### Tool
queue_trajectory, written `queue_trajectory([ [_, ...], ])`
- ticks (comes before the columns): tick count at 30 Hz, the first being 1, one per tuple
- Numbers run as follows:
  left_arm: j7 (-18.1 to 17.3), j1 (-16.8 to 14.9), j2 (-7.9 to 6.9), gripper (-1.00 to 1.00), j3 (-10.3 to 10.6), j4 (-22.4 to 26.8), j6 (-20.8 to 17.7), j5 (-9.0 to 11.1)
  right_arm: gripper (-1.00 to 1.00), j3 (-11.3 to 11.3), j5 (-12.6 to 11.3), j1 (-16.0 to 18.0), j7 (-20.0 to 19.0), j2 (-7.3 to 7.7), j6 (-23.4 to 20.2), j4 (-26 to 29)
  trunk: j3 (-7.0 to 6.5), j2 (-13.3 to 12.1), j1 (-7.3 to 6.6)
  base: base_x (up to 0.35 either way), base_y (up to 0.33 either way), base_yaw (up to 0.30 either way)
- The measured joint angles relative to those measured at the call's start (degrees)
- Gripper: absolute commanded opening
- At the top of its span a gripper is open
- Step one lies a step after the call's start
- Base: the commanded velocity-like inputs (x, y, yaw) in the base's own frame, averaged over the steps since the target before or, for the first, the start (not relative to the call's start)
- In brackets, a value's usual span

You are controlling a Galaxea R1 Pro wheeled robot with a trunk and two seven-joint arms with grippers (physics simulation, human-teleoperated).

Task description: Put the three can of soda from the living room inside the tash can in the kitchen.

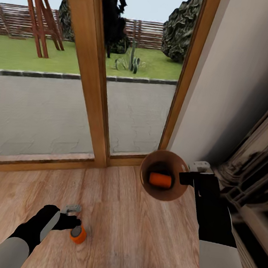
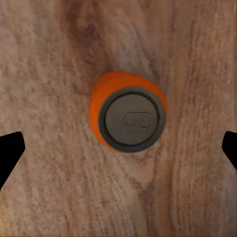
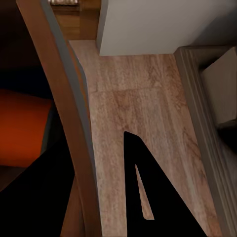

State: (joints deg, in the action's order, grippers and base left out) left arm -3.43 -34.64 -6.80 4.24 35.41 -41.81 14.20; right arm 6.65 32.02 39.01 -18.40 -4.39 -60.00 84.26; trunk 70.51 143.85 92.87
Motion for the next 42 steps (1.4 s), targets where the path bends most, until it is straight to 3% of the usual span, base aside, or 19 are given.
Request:
queue_trajectory([
  [7,-0.1,0.0,-0.04,1.0,0.0,0.3,0.0,0.1,-1.0,0.0,1.1,-0.1,0.0,-0.05,0.1,-0.7,0.0,0.0,0.0,0.17,-0.057,0.0],
  [11,-0.1,0.0,-0.04,1.0,0.0,0.4,0.1,0.1,-1.0,-0.1,-0.2,-0.1,0.0,-0.02,0.0,-0.8,0.0,0.0,0.0,0.016,-0.006,0.0],
  [16,-0.1,0.0,-0.05,1.0,0.0,0.5,0.1,0.1,-1.0,-0.1,0.6,-0.1,0.0,-0.07,0.1,-0.8,0.0,0.0,0.0,0.005,-0.002,0.0],
  [22,0.0,0.0,-0.03,1.0,-0.3,0.5,0.1,0.2,-1.0,-0.1,0.1,-0.1,0.0,-0.02,0.0,-1.2,0.0,0.0,0.0,0.0,0.0,0.0],
  [42,0.2,0.0,0.03,1.0,-0.1,0.4,0.1,0.1,-1.0,-0.4,0.3,-0.1,0.0,-0.18,0.0,-1.2,4.42,0.3,0.52,0.0,0.0,0.0],
])
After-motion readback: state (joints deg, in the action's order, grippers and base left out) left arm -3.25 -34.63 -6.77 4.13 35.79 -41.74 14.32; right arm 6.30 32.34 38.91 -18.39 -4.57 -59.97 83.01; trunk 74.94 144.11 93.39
